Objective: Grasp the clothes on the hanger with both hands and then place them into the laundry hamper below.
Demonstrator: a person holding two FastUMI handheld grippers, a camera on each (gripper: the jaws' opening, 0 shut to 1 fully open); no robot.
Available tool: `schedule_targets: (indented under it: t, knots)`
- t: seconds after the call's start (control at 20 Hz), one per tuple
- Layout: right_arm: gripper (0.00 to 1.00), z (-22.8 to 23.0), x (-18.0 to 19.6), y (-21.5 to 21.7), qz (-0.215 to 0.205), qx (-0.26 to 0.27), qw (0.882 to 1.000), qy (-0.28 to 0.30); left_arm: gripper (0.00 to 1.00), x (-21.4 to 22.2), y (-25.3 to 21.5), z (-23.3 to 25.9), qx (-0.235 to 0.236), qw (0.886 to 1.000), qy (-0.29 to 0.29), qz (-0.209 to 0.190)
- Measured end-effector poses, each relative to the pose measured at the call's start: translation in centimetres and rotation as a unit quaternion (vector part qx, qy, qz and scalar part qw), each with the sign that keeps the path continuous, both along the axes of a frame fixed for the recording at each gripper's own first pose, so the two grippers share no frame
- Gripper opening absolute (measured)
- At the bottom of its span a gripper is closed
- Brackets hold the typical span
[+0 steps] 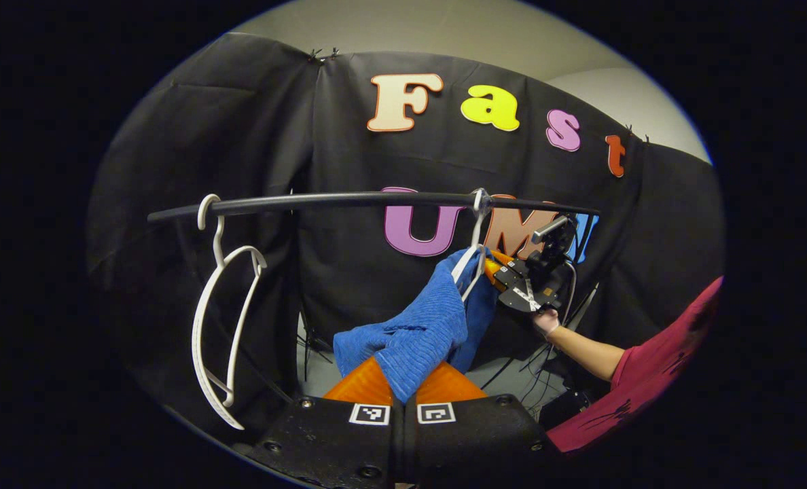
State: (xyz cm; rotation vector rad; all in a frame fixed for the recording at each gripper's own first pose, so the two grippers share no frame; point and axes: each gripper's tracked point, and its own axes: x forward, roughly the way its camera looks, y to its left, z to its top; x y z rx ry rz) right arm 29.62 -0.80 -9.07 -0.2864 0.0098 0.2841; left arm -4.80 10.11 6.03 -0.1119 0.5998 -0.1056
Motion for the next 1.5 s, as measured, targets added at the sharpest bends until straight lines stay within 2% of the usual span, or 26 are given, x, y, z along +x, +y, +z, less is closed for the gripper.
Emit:
schedule_targets:
  t: [0.15, 0.35, 0.55, 0.7, 0.9, 1.1, 1.35, 1.4, 1.45, 1.5]
  knots:
    - [0.06, 0.4, -0.4, 0.3, 0.005, -0.004, 1.000, -0.003, 0.01, -0.5, 1.3, -0.6, -0.012, 1.000, 0.013, 0.017]
    - [0.06, 0.3, -0.4, 0.4, 0.006, -0.007, 1.000, 0.002, 0.00, 0.0, 3.4, -1.7, 0.010, 1.000, 0.000, 0.030]
    - [0.06, 0.0, -0.2, -0.1, -0.011, 0.006, 1.000, 0.016, 0.01, 2.1, 3.9, -2.8, 0.029, 0.999, -0.021, 0.028]
    - [0.06, -0.8, 0.0, -0.9, -0.027, 0.018, 0.999, 0.032, 0.00, 3.6, 3.9, -3.6, 0.020, 0.999, -0.039, 0.030]
    - [0.06, -2.0, 0.1, -2.9, -0.041, 0.008, 0.998, 0.051, 0.00, 4.8, 4.2, -5.4, 0.005, 0.998, -0.053, 0.043]
    - [0.06, -3.6, -0.5, -3.3, -0.050, 0.000, 0.997, 0.066, 0.01, 5.0, 4.7, -7.2, 0.022, 0.996, -0.062, 0.054]
    - [0.06, -5.8, -1.9, -3.9, -0.062, 0.000, 0.994, 0.093, 0.00, 4.4, 4.7, -9.7, 0.008, 0.995, -0.062, 0.078]
    - [0.10, -6.3, -2.3, -4.0, -0.063, 0.002, 0.993, 0.099, 0.00, 4.2, 4.6, -10.2, 0.007, 0.995, -0.062, 0.083]
    - [0.06, -6.7, -2.7, -4.0, -0.064, 0.001, 0.993, 0.103, 0.01, 3.9, 4.5, -10.6, 0.012, 0.994, -0.062, 0.086]
    - [0.06, -6.9, -3.2, -4.1, -0.065, -0.001, 0.992, 0.106, 0.01, 3.4, 4.4, -11.0, 0.020, 0.994, -0.063, 0.086]
